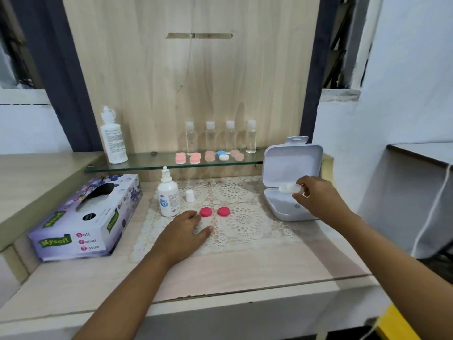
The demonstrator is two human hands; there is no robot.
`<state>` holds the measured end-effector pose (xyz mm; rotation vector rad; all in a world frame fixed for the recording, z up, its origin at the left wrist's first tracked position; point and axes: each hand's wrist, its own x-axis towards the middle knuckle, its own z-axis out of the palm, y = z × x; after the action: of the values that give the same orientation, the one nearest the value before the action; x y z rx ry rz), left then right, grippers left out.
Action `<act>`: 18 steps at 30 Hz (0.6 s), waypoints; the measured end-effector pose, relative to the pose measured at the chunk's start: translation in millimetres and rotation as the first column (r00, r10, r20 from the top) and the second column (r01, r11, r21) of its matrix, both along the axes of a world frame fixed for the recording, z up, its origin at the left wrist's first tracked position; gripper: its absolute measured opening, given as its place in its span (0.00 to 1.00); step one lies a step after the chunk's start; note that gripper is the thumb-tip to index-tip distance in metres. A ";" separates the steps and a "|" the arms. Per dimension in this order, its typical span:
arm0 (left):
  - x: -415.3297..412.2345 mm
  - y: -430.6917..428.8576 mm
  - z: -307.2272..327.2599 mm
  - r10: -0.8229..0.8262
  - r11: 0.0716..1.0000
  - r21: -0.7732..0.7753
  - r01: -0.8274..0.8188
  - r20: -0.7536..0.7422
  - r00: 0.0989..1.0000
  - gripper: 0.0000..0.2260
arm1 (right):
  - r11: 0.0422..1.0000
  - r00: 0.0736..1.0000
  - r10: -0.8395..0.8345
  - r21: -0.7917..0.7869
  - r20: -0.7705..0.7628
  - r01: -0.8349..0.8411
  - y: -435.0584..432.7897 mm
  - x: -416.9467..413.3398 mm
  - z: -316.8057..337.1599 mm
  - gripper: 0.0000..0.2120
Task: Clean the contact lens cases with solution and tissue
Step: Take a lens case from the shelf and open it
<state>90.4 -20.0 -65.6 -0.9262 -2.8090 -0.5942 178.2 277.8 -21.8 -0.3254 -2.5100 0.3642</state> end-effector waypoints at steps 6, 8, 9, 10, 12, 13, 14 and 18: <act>-0.2 -0.2 0.3 -0.003 1.000 0.000 0.003 -0.002 1.000 0.25 | 0.903 0.993 0.004 0.427 0.115 -0.054 12.5 0.6 2.0 0.16; -0.3 -0.1 0.2 -0.004 1.000 0.004 0.004 -0.006 1.000 0.25 | 0.776 0.987 -0.001 0.622 0.159 -0.100 13.4 -1.3 5.7 0.22; -0.5 -0.1 0.0 -0.005 1.000 0.006 0.005 -0.007 1.000 0.25 | 0.712 0.985 0.003 0.691 0.172 -0.123 12.0 -0.7 8.5 0.24; -0.6 -0.2 0.0 -0.005 1.000 0.008 0.005 -0.006 1.000 0.25 | 0.654 0.982 0.015 0.742 0.186 -0.151 9.7 0.0 11.4 0.24; -0.8 -0.4 -0.3 -0.004 1.000 0.007 0.004 -0.008 1.000 0.25 | 0.576 0.973 0.040 0.791 0.227 -0.208 6.7 1.6 15.3 0.24; -1.3 -0.5 -0.5 -0.005 1.000 0.006 0.005 -0.010 1.000 0.25 | 0.563 0.970 0.040 0.796 0.240 -0.220 6.0 1.7 16.0 0.24; -1.7 -0.6 -0.9 -0.007 1.000 0.011 0.007 -0.012 1.000 0.25 | 0.556 0.970 0.037 0.801 0.242 -0.221 6.7 0.9 15.4 0.24; -2.6 -0.8 -1.9 -0.012 0.999 0.031 0.013 -0.021 1.000 0.23 | 0.593 0.981 0.057 0.784 0.186 -0.183 11.0 -4.5 8.0 0.25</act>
<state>87.8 -20.8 -67.5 -0.9394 -2.7699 -0.6248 173.7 288.9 -13.7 0.2029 -2.5394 -0.7883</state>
